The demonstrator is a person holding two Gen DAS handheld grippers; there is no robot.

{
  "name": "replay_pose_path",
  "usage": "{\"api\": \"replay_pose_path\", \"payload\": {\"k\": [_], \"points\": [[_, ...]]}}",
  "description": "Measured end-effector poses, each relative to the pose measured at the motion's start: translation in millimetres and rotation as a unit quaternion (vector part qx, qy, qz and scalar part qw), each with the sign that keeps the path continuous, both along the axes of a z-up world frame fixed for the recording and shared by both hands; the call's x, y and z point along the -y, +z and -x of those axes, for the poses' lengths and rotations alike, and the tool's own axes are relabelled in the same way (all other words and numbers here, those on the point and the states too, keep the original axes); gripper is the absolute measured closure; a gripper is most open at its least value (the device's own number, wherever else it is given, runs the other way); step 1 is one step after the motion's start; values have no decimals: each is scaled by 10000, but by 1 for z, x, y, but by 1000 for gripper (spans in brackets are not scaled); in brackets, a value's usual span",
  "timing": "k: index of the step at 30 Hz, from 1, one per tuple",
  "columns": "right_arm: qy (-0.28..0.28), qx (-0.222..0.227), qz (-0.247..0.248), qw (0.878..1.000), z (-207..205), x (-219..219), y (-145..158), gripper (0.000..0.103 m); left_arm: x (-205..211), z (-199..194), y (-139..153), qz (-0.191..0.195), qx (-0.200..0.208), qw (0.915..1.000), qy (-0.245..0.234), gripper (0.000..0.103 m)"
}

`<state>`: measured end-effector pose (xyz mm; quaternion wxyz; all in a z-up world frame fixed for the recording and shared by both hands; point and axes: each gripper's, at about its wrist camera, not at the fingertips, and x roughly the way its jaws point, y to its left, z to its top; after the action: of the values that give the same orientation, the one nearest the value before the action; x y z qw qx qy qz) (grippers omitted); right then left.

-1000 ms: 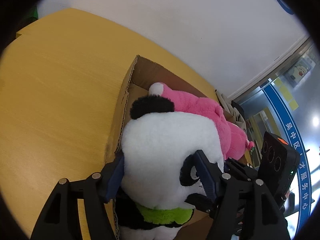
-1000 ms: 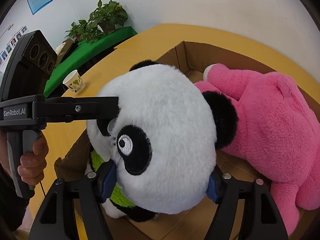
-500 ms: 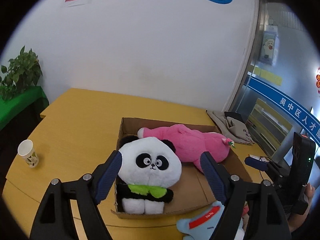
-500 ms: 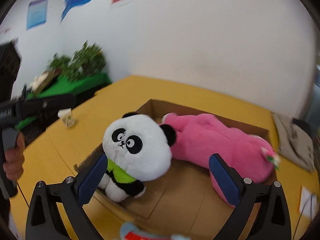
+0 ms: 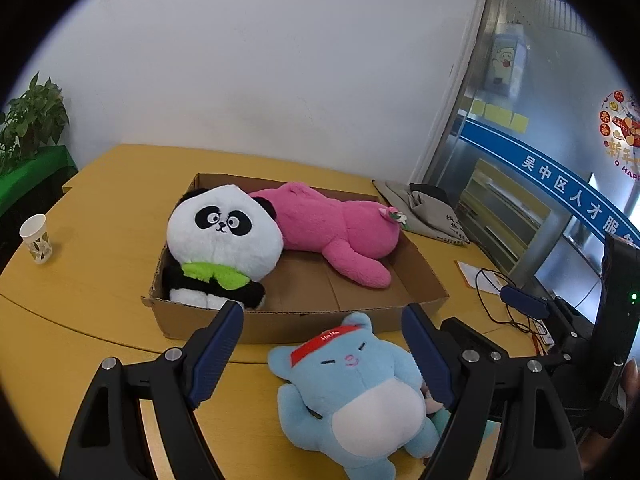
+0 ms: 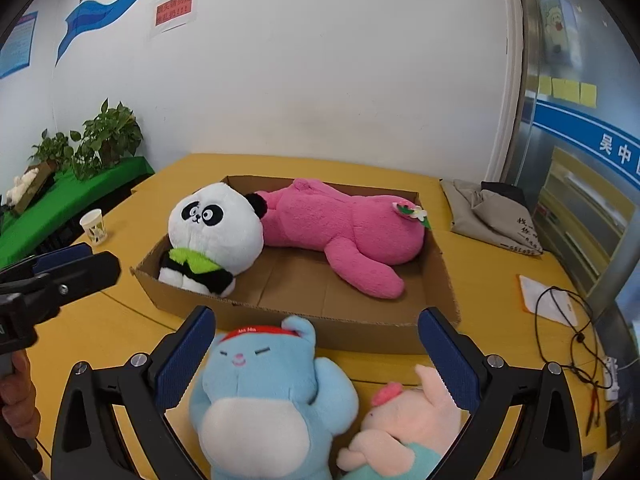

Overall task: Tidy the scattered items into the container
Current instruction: 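Move both grippers down and close them on the light-blue cat plush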

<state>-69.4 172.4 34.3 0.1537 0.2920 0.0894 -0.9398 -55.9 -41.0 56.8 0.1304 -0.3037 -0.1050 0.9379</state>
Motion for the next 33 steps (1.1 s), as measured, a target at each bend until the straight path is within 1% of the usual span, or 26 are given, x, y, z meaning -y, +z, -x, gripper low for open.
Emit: {"api": "replay_pose_path", "payload": {"k": [3,6,14,15,16,17,20,23,27,30,33], "points": [[-44,-16,-104,9999,-3,-4,-2,0,-7,-2,1,0,-3,9999,-116,22],[-75,59,-90,9999,-4,-9,-6,0,-13,-6,-2,-14,-4,9997,-224,22],[-28,127,-32,9999,-4,-19,-11,0,-16,-2,-12,-162,173,9994,-262,22],[-3,151,-19,9999,-4,-20,-12,0,-15,-1,-14,-199,214,9992,-269,22],[23,192,-6,9998,-4,-21,-14,0,-14,1,-17,-294,306,9982,-418,22],[38,243,2,9997,-4,-22,-16,0,-12,2,-20,-384,379,9974,-470,22],[103,380,57,9992,-3,-26,-24,0,-6,7,-29,-618,562,9952,-500,22],[484,528,79,9974,-7,-21,-33,0,0,14,-42,-926,788,9909,-577,22],[1248,691,-151,9897,-25,0,-55,0,3,26,-62,-1249,1058,9843,-657,22],[1440,891,-255,9852,-35,14,-77,0,5,40,-84,-1614,1302,9759,-673,22],[1442,1028,-344,9836,-37,24,-96,0,3,53,-102,-1885,1551,9667,-772,22]]}}
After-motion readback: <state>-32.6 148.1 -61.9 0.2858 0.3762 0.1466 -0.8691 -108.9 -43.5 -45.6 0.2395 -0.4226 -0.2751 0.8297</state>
